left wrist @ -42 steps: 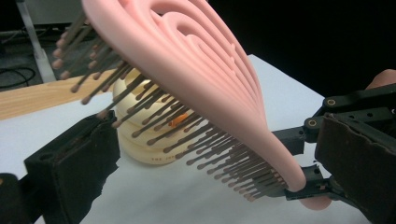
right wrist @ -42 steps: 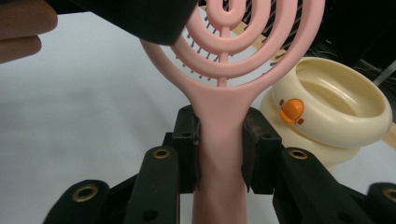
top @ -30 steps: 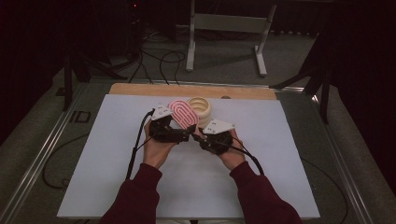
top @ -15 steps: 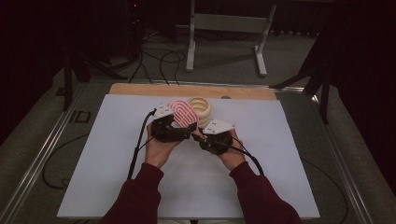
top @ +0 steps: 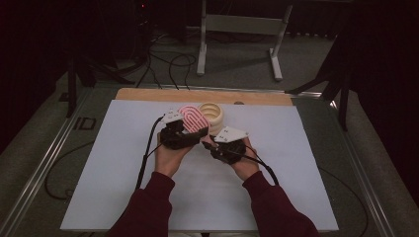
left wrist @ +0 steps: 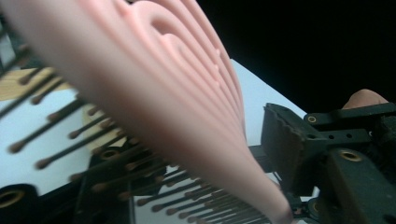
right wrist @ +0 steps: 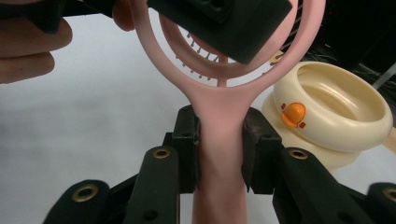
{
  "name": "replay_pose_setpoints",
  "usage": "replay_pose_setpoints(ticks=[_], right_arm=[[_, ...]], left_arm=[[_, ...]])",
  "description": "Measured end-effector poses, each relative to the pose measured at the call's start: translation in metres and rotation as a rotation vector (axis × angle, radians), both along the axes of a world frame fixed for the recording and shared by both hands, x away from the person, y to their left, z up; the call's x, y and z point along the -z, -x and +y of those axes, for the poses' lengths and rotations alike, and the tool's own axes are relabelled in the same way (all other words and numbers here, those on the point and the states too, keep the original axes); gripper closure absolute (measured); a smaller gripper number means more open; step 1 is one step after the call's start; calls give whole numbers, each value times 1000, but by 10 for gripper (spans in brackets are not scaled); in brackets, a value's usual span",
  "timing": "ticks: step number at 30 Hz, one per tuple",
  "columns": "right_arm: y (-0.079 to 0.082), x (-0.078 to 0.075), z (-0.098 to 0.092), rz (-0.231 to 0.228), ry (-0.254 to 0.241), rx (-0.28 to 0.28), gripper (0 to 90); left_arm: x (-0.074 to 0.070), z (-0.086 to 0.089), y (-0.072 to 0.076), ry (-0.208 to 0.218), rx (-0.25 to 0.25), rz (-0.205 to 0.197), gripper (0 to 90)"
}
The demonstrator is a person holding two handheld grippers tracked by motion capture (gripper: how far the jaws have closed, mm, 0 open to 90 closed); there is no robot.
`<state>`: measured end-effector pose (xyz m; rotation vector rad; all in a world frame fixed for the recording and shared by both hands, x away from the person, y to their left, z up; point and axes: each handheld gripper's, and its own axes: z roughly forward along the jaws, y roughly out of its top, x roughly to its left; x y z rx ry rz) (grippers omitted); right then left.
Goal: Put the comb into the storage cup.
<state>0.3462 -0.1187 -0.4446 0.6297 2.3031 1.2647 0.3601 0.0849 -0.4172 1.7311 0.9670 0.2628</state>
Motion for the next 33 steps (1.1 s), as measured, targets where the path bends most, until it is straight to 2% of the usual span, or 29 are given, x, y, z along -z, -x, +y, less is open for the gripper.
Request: replay_pose_setpoints(ticks=[6,9,19,21,33], right_arm=[[0,-1,0,0,-4,2,702],[1,-1,1,-12,6,1,702],[1,0,1,-9,7,1,702],[1,0,2,-12,3,2,702],[0,0,2,-1,-9,8,701]], left_arm=[[-1,1,0,25,0,-12,510],[-1,1,2,21,9,-29,530],[-2,0,3,39,26,-39,576],[-3,0,4,50,32,-36,607],[-4,-1,4,93,49,-33,631]])
